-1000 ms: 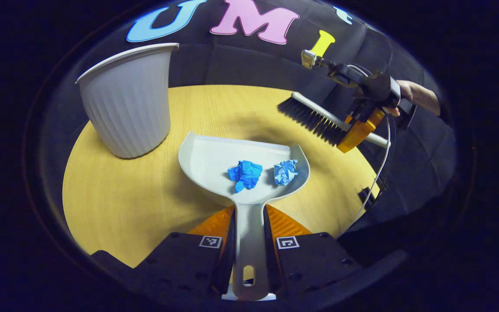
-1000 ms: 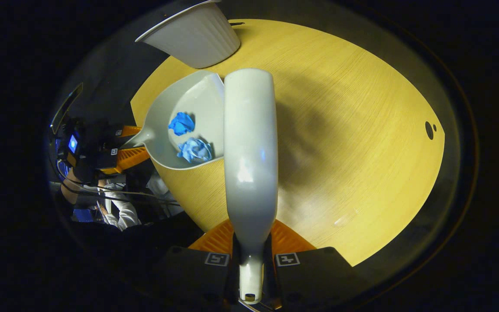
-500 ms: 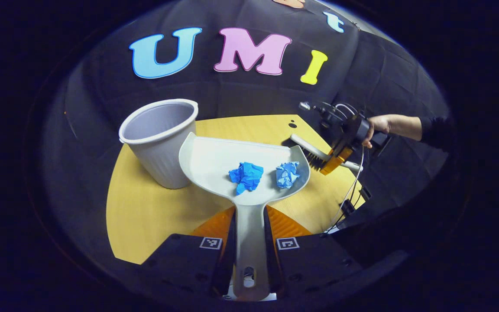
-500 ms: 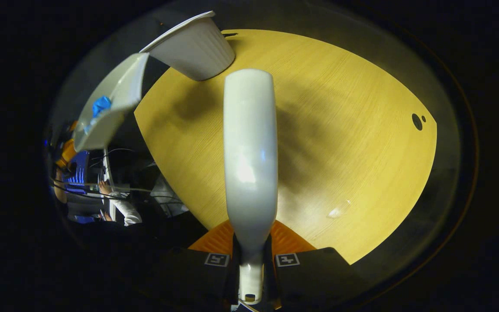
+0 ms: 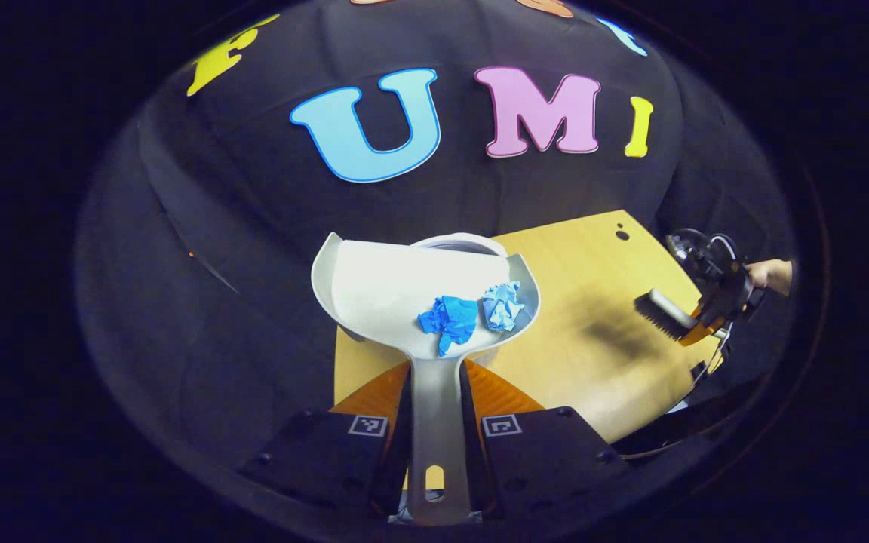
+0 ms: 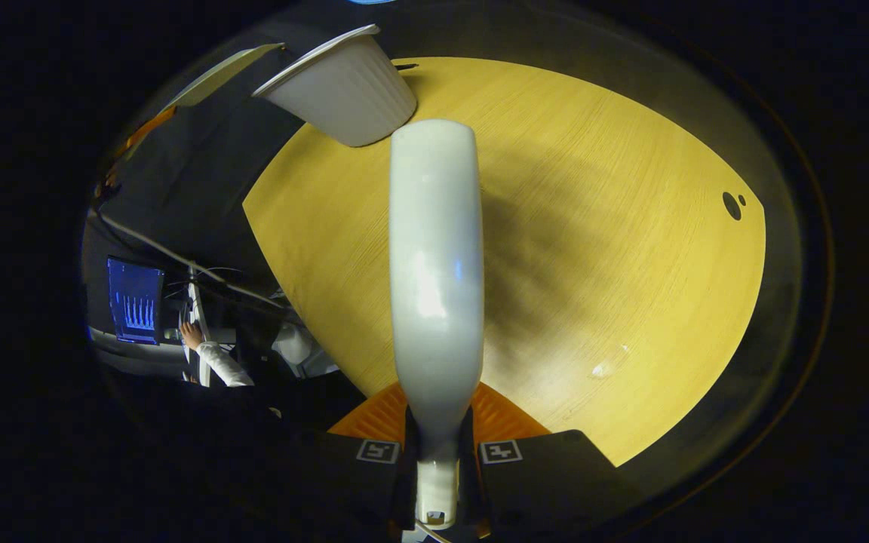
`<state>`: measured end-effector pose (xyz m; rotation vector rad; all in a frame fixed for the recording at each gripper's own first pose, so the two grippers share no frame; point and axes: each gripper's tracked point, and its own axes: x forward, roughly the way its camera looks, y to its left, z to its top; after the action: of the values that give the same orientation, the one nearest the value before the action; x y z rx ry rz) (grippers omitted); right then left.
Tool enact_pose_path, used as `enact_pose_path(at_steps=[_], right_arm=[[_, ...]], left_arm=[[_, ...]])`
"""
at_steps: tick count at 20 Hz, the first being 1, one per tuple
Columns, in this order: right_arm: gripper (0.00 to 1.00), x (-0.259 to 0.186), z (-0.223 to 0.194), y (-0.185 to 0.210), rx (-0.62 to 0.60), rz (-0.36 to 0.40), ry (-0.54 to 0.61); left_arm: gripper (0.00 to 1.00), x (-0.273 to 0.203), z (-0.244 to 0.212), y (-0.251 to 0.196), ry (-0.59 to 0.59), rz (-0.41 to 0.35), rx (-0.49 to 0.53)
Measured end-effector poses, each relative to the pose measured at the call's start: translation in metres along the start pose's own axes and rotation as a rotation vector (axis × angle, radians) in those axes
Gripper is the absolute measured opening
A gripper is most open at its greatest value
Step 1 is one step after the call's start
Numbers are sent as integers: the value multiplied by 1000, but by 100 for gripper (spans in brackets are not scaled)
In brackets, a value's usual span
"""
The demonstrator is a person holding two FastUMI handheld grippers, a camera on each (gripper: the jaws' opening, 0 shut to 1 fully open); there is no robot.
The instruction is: Pick up the small broom and dustpan from the desktop, sweep the trash into the dustpan with the broom, and then empty the trash into the garbage bin.
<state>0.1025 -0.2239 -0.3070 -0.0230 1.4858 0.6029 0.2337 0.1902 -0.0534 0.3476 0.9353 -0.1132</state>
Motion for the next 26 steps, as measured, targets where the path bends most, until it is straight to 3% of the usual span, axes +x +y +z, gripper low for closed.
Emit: enact_pose_path(at_steps=[1,3,4,8,11,14,19,20,21,26], right_arm=[[24,0,-1,-1,11,8,-9],[29,5,-4,-5,27,31,-18],[24,8,-5,-6,31,35,-20],[25,21,-8,-3,60,64,-33],[24,26,-12,-3,83,74,-35],[24,27,-15,-6,94,69,-34],[24,22,-17,-12,113,56,-33],[29,21,-19,-12,111,52,-27],[24,19,-21,-15,108,42,-18],[24,8,-30,-21,115,-11,-13]], left_arm=[[29,10,5,6,40,9,26],[29,34,22,19,95,48,107],[29,47,31,22,130,64,150],[29,81,45,22,264,91,342],[29,87,50,20,292,100,423],[29,87,52,23,283,104,426],[29,51,53,18,130,108,276],[29,39,53,11,86,95,246],[29,23,57,3,39,82,231],[29,-31,61,-68,-185,25,184]])
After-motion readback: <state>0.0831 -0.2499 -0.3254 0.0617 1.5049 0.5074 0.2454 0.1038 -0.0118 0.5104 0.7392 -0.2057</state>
